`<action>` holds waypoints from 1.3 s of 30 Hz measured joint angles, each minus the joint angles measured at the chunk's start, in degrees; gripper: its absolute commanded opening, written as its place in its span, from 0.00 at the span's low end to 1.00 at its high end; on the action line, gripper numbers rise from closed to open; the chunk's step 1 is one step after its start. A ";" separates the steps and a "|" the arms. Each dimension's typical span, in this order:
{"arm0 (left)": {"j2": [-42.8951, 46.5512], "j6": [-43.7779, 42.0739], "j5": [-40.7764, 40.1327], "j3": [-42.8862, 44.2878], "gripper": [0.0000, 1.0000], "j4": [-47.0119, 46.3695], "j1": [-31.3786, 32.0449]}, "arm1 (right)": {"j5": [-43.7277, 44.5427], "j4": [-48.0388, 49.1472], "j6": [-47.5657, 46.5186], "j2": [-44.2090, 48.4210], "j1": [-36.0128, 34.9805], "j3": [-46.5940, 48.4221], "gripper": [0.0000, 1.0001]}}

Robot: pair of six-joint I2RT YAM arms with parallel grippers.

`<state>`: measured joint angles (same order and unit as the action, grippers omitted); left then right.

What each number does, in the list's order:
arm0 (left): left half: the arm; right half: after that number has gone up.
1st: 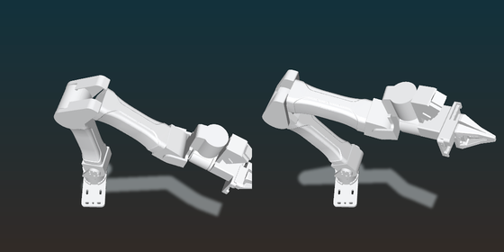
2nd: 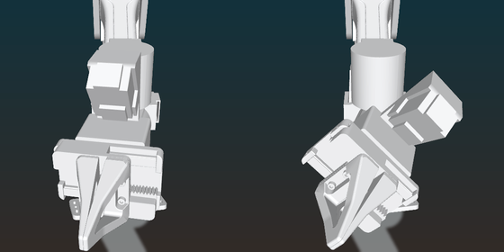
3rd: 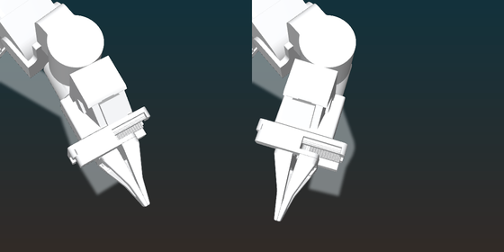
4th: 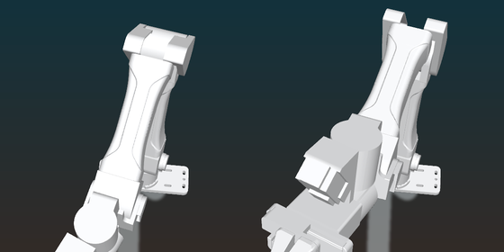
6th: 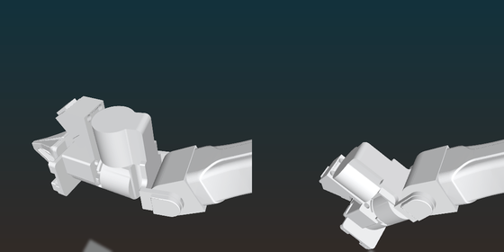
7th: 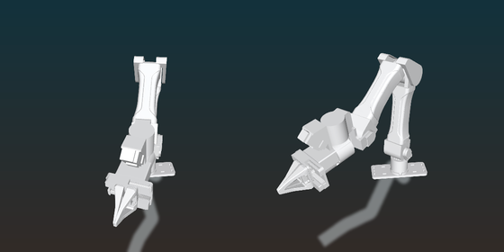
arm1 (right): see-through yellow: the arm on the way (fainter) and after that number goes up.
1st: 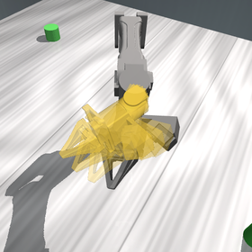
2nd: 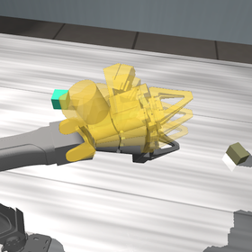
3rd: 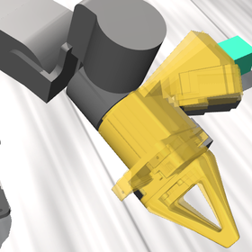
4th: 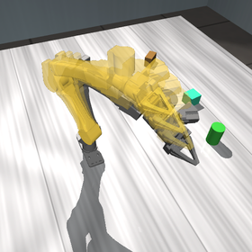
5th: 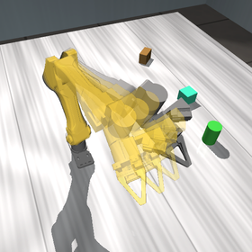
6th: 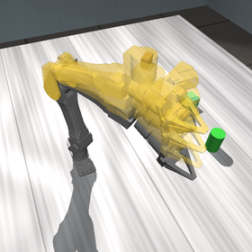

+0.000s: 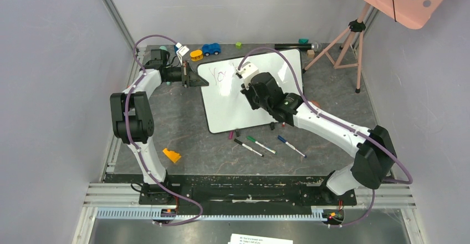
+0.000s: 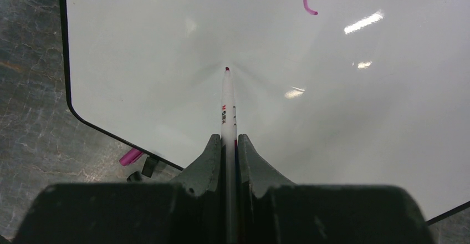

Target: Write a sentence on the whiteboard

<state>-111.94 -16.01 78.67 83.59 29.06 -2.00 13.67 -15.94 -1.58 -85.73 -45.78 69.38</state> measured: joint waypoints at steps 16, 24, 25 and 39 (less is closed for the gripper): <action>0.00 0.00 0.00 0.00 0.02 0.00 0.00 | -0.02 1.55 -0.98 -2.64 -0.13 3.58 0.00; 0.00 0.00 0.00 0.00 0.02 0.00 0.00 | 0.46 1.64 -1.33 -4.17 -0.15 3.91 0.00; 0.00 0.00 0.00 0.00 0.02 0.00 0.00 | 0.57 1.64 -1.38 -4.35 -0.15 3.96 0.00; 0.00 0.00 0.00 0.00 0.02 0.00 0.00 | 2.99 0.83 -1.55 -4.83 -0.52 4.61 0.00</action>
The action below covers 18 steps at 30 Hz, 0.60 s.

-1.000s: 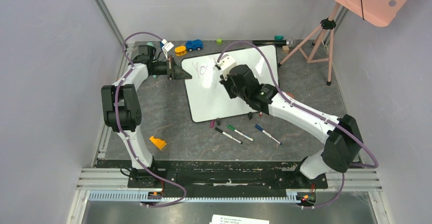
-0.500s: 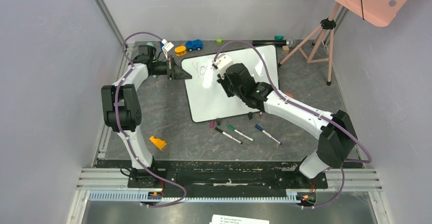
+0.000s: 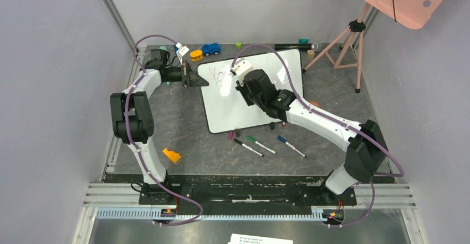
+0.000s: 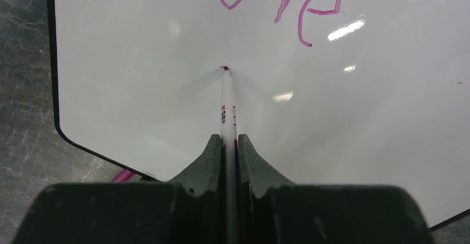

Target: Write a sentence on the whiteboard

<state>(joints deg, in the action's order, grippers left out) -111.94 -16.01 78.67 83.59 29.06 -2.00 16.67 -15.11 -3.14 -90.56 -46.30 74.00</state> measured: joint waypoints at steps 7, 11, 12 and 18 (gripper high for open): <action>0.00 0.00 -0.02 0.00 0.02 -0.02 0.00 | 1.62 -0.37 -0.11 0.00 -0.11 0.11 0.00; 0.00 0.00 -0.04 0.00 0.02 -0.02 0.00 | 2.64 -0.46 -0.11 0.00 -0.11 0.15 0.00; 0.00 0.00 -0.02 0.00 0.02 0.00 0.00 | 2.82 -0.48 -0.09 0.00 -0.11 0.17 0.00; 0.00 0.00 -0.04 0.00 0.02 -0.02 0.00 | 3.69 -0.79 -0.09 0.02 -0.09 0.31 0.00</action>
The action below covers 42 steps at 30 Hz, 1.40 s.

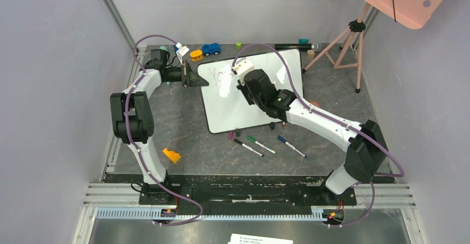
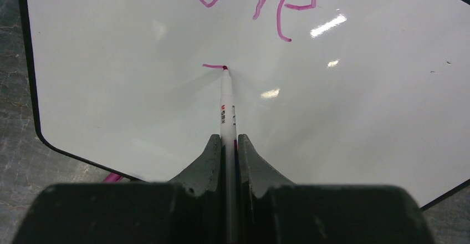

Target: Write a sentence on the whiteboard

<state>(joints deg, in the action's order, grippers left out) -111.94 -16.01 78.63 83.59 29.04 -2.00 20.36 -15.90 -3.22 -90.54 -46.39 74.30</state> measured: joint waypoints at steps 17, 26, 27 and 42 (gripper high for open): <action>0.00 0.00 0.00 0.00 0.02 0.02 0.00 | 0.39 -2.43 -0.07 -1.95 0.61 4.70 0.00; 0.00 0.00 0.00 0.00 0.02 0.02 0.00 | -2.01 -2.69 -0.50 -2.36 0.83 5.40 0.00; 0.00 0.00 0.00 0.00 0.02 0.02 0.00 | -2.47 -2.69 -0.52 -2.38 0.85 5.40 0.00; 0.00 0.00 -0.02 0.00 0.02 0.02 0.00 | -7.02 -3.45 -0.92 -2.36 0.85 3.96 0.00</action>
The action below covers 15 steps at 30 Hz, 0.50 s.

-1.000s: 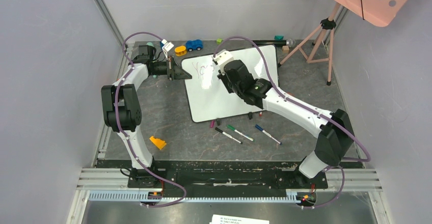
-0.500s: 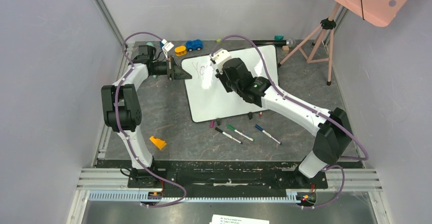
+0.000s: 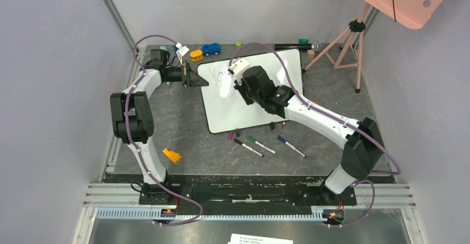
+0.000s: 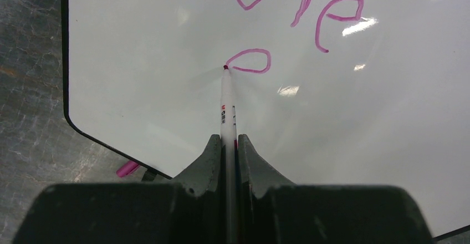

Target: Write a sentence on the whiteboard

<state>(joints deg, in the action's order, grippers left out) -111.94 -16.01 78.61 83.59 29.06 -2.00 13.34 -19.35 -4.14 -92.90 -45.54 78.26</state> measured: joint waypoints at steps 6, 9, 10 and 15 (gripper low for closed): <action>0.00 0.00 0.00 0.00 0.02 0.00 0.00 | -0.26 -0.61 0.00 1.09 0.00 -1.79 0.00; 0.00 0.00 0.02 0.00 0.02 0.00 0.00 | 0.59 -1.60 -0.02 1.64 0.00 -2.23 0.00; 0.00 0.00 0.02 0.00 0.02 0.00 0.00 | 1.05 -2.12 -0.04 1.88 0.00 -2.34 0.00; 0.00 -0.02 0.07 0.00 0.02 0.00 0.00 | 3.17 -3.13 -0.22 2.75 0.13 -2.58 0.00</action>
<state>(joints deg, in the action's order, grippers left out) -111.94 -16.03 78.67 83.59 29.06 -2.00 16.51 -22.48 -4.36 -90.15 -45.41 75.68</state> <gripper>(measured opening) 0.094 0.108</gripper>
